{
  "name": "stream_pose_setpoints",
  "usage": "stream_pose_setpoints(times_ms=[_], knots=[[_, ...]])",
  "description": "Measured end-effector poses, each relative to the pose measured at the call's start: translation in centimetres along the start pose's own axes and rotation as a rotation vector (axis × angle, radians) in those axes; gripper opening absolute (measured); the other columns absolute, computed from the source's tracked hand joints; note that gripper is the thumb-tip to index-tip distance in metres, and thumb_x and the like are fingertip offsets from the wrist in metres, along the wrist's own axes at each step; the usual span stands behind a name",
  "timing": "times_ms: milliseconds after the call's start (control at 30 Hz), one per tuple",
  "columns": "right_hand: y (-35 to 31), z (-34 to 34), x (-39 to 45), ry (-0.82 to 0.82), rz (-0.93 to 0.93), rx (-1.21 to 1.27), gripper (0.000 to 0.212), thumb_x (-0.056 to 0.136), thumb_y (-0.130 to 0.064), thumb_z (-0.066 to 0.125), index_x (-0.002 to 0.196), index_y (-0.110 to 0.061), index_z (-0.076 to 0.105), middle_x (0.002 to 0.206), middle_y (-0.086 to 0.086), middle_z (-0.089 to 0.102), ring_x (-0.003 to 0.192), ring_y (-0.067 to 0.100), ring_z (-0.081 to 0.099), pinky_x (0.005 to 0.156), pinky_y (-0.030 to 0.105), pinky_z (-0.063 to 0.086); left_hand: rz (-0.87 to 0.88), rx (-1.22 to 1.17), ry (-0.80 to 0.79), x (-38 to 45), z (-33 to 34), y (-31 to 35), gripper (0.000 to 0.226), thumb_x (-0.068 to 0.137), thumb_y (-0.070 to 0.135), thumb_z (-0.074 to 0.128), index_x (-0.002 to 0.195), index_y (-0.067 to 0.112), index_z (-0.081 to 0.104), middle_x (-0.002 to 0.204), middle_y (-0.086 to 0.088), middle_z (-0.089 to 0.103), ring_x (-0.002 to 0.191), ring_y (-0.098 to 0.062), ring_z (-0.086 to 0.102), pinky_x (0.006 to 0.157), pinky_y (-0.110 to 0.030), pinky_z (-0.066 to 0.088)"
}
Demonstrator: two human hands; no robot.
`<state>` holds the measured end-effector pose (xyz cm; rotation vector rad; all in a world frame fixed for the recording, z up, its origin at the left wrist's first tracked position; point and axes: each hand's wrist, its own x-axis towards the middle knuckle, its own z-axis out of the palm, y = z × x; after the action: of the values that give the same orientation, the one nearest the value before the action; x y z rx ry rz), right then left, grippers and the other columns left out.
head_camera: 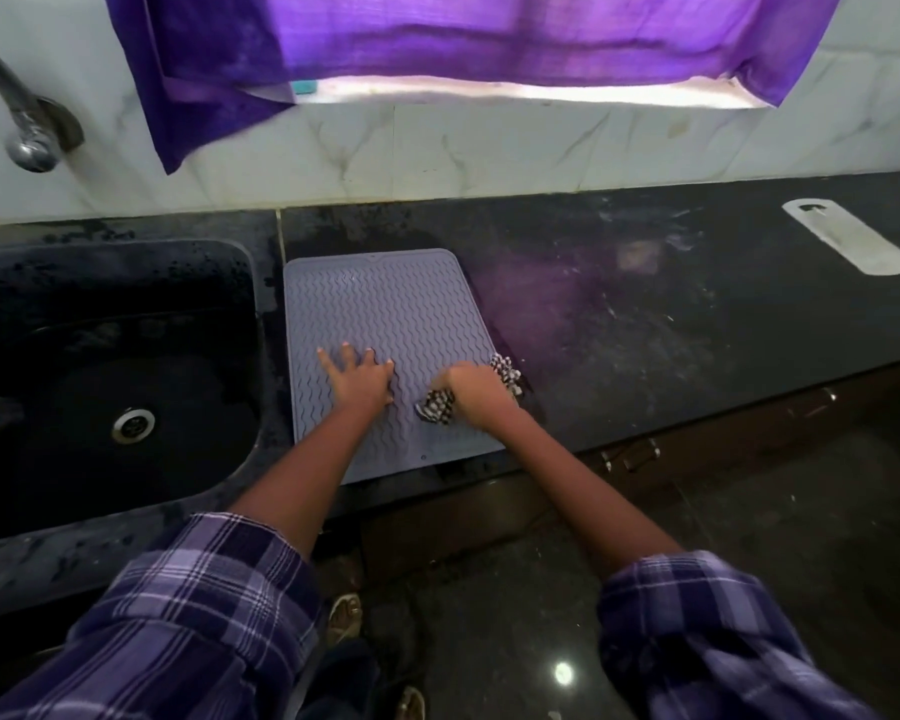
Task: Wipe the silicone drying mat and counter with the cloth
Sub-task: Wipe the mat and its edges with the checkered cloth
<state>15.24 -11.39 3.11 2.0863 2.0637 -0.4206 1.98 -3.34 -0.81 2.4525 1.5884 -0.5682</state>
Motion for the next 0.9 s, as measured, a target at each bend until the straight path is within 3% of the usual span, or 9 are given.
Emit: stream_pose_setpoints(times_ms=[100, 300, 367, 467, 533, 633, 733, 833, 900], knots=[[-1.0, 2.3, -0.5, 0.053, 0.004, -0.015, 0.042, 0.092, -0.002, 0.048, 0.13, -0.018, 0.056, 0.136, 0.007, 0.055, 0.129, 0.026, 0.046, 0.108, 0.039, 0.035, 0.005, -0.007, -0.003, -0.1, 0.1, -0.1, 0.058, 0.097, 0.039, 0.049, 0.149, 0.029, 0.025, 0.161, -0.005, 0.014, 0.149, -0.038, -0.001, 0.111, -0.069, -0.002], [1.4, 2.1, -4.4, -0.203, 0.0, 0.026, 0.044, 0.087, 0.003, 0.048, 0.127, -0.011, 0.061, 0.131, 0.014, 0.06, 0.121, 0.031, 0.056, 0.103, 0.037, 0.045, 0.007, -0.023, -0.01, -0.3, 0.0, -0.2, 0.059, 0.097, 0.04, 0.047, 0.15, 0.029, 0.024, 0.16, -0.005, 0.014, 0.148, -0.038, 0.0, 0.112, -0.068, -0.001], [2.6, 1.6, -5.4, -0.139, 0.052, 0.046, 0.047, 0.087, 0.002, 0.049, 0.128, -0.018, 0.061, 0.132, 0.01, 0.06, 0.121, 0.029, 0.056, 0.101, 0.037, 0.044, 0.009, -0.031, -0.013, -0.4, 0.1, -0.2, 0.059, 0.097, 0.04, 0.047, 0.15, 0.029, 0.023, 0.16, -0.005, 0.014, 0.148, -0.039, 0.001, 0.112, -0.068, 0.0], [3.2, 1.3, -5.3, 0.117, 0.098, 0.013, 0.045, 0.086, -0.002, 0.057, 0.127, -0.023, 0.061, 0.13, 0.005, 0.062, 0.122, 0.026, 0.053, 0.102, 0.038, 0.041, 0.005, -0.046, -0.015, -0.5, 0.1, -0.2, 0.06, 0.098, 0.039, 0.046, 0.151, 0.028, 0.021, 0.16, -0.005, 0.013, 0.148, -0.039, 0.002, 0.112, -0.068, 0.0], [2.6, 2.0, -4.7, 0.137, 0.049, -0.02, 0.043, 0.089, -0.002, 0.055, 0.125, -0.022, 0.062, 0.131, 0.003, 0.061, 0.124, 0.024, 0.051, 0.102, 0.036, 0.039, 0.005, -0.028, -0.013, -0.3, 0.0, -0.2, 0.059, 0.097, 0.039, 0.048, 0.15, 0.028, 0.024, 0.16, -0.005, 0.017, 0.148, -0.038, 0.004, 0.113, -0.068, 0.001], [2.5, 2.9, -3.8, -0.008, 0.052, -0.047, 0.036, 0.093, -0.007, 0.047, 0.125, -0.016, 0.062, 0.131, 0.008, 0.059, 0.124, 0.027, 0.053, 0.104, 0.038, 0.039, 0.037, 0.037, -0.024, 0.5, -0.5, -0.3, 0.055, 0.092, 0.04, 0.057, 0.142, 0.023, 0.042, 0.148, -0.006, 0.039, 0.144, -0.034, 0.025, 0.112, -0.07, 0.002], [4.4, 0.6, -1.6, -0.013, 0.188, -0.074, 0.033, 0.094, -0.014, 0.048, 0.123, -0.015, 0.062, 0.128, 0.012, 0.061, 0.12, 0.03, 0.056, 0.101, 0.039, 0.042, 0.076, 0.181, -0.021, 1.5, -2.4, -0.1, 0.056, 0.081, 0.044, 0.068, 0.127, 0.016, 0.055, 0.127, -0.001, 0.061, 0.128, -0.023, 0.05, 0.111, -0.071, 0.003], [5.7, -3.0, 1.1, 0.063, 0.241, -0.002, 0.042, 0.087, -0.006, 0.052, 0.126, -0.019, 0.061, 0.129, 0.01, 0.061, 0.123, 0.028, 0.055, 0.1, 0.038, 0.044, 0.095, 0.184, 0.013, 2.8, -4.4, 0.2, 0.06, 0.08, 0.041, 0.071, 0.13, 0.016, 0.052, 0.13, -0.001, 0.059, 0.129, -0.022, 0.051, 0.114, -0.066, 0.012], [5.8, -5.2, 3.2, 0.095, 0.228, 0.085, 0.048, 0.084, -0.001, 0.049, 0.126, -0.021, 0.062, 0.128, 0.01, 0.063, 0.121, 0.029, 0.057, 0.096, 0.039, 0.047, 0.094, 0.094, 0.054, 3.8, -5.2, -0.3, 0.048, 0.085, 0.029, 0.066, 0.129, 0.013, 0.054, 0.132, -0.005, 0.059, 0.127, -0.024, 0.054, 0.114, -0.057, 0.026]])
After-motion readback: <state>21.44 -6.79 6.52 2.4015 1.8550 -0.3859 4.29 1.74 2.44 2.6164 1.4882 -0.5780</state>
